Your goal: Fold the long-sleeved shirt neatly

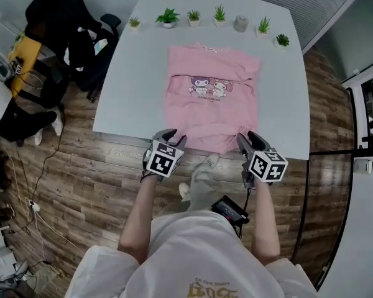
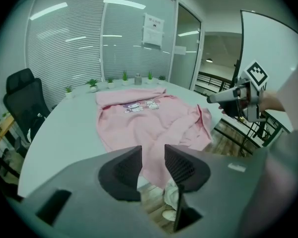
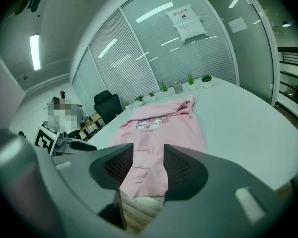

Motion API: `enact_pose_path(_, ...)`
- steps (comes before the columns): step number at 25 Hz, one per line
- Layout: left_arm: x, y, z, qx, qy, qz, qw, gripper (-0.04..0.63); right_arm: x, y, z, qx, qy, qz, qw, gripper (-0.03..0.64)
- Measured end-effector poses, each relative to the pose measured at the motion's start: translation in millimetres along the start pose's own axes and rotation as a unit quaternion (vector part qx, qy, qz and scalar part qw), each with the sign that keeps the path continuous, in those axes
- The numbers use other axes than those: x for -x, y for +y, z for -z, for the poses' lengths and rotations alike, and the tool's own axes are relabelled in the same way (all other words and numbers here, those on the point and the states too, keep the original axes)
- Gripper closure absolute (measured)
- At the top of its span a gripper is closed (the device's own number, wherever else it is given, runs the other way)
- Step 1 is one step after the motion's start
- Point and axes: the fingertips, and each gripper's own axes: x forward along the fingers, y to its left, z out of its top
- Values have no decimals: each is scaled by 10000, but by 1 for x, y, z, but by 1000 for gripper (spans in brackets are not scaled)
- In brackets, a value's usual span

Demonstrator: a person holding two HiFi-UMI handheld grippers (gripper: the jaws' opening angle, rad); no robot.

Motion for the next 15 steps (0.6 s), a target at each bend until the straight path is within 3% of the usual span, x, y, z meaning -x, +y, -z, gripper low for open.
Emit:
enact_pose_path(5,-10,-16,28,-314,505,281,9978,457,-15,-3,6,105,167,141,9997,411)
enact_pose_path(15,-26,-21,48,-509,982,441,9929,440,-34,-20,20,264,579,507,9967,402)
